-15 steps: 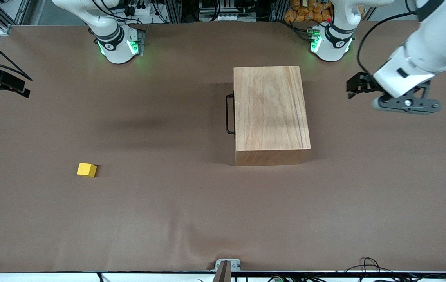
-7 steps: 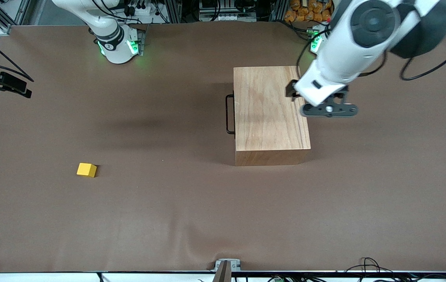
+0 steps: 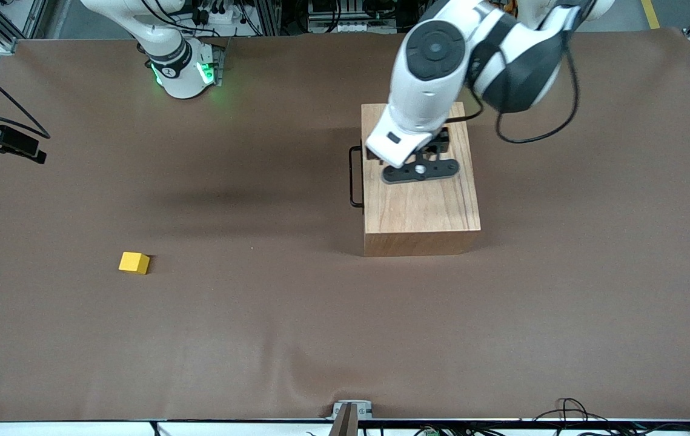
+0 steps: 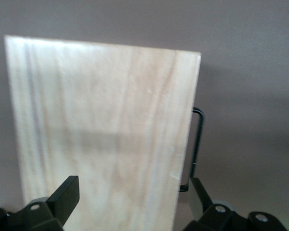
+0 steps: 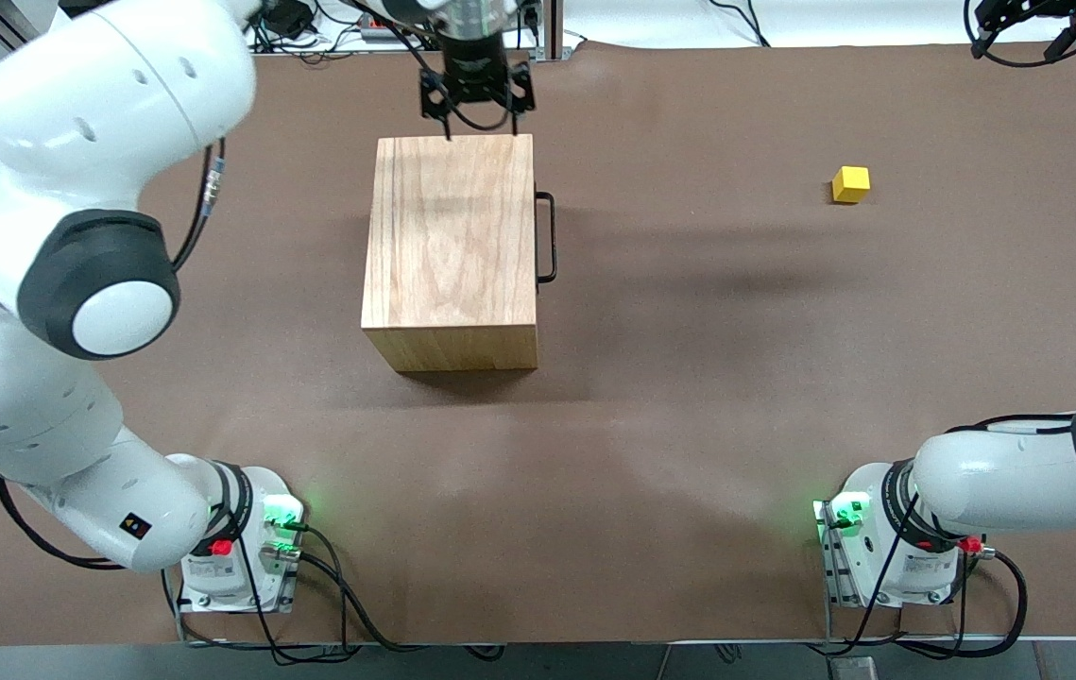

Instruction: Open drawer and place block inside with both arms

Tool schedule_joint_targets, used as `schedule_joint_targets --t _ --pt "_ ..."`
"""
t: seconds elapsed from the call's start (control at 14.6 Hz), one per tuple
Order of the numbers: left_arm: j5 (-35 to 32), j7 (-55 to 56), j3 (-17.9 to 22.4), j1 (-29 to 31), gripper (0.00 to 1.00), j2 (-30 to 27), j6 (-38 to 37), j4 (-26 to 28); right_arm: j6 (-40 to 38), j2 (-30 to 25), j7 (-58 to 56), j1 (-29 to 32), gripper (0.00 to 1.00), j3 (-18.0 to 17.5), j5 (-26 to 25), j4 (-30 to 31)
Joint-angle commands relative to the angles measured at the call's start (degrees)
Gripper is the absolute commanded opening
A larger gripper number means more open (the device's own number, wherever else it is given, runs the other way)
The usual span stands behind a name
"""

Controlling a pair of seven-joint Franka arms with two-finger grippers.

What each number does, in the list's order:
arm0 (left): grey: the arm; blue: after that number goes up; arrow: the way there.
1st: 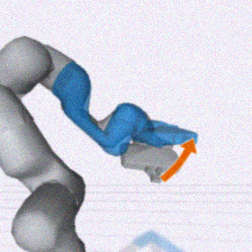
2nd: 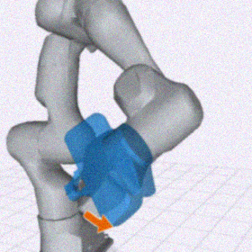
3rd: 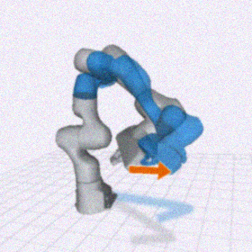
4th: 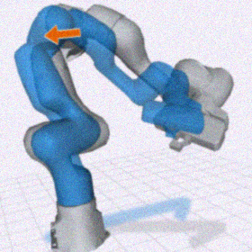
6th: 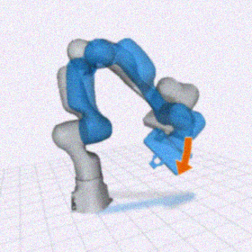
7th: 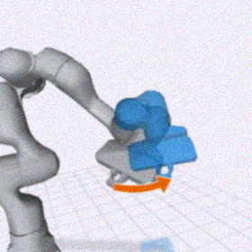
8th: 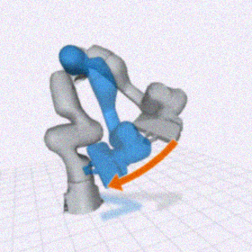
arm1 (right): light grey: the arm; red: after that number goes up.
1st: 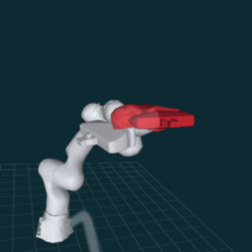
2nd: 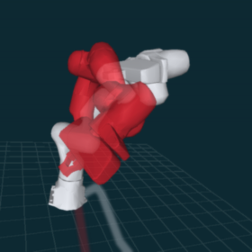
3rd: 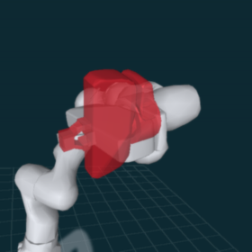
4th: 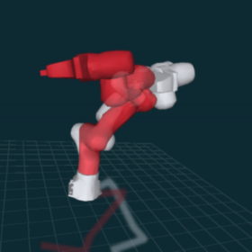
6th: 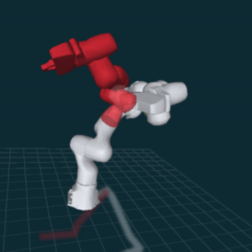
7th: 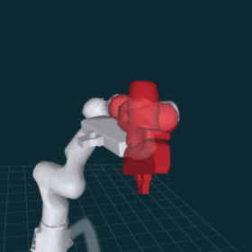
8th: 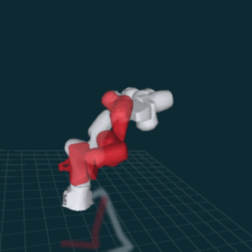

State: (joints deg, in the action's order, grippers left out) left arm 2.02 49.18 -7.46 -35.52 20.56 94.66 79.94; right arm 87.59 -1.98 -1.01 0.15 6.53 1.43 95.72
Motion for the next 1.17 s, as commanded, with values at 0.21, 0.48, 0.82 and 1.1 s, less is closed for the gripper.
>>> schedule_joint_targets --t 0.21,0.48,0.82,1.1 --pt "0.36 12.32 0.95 -6.48 1.0 7.46 7.45 -4.25 -1.37 -1.88 3.45 0.64 1.0 -1.08 -0.82 1.31" --pt "-0.26 17.08 1.48 -9.91 1.0 12.74 8.43 -8.75 -0.32 -1.8 5.84 0.81 1.0 -1.17 -4.85 1.05" --pt "-0.96 19.98 11.92 -21.67 1.0 17.4 10.81 -9.01 0.82 -1.45 5.93 3.18 1.0 -0.82 -5.04 1.31" --pt "-1.4 19.55 13.17 -24.06 1.0 18.19 10.02 -8.75 0.3 -1.36 5.93 3.71 1.0 -0.82 -5.04 1.57"
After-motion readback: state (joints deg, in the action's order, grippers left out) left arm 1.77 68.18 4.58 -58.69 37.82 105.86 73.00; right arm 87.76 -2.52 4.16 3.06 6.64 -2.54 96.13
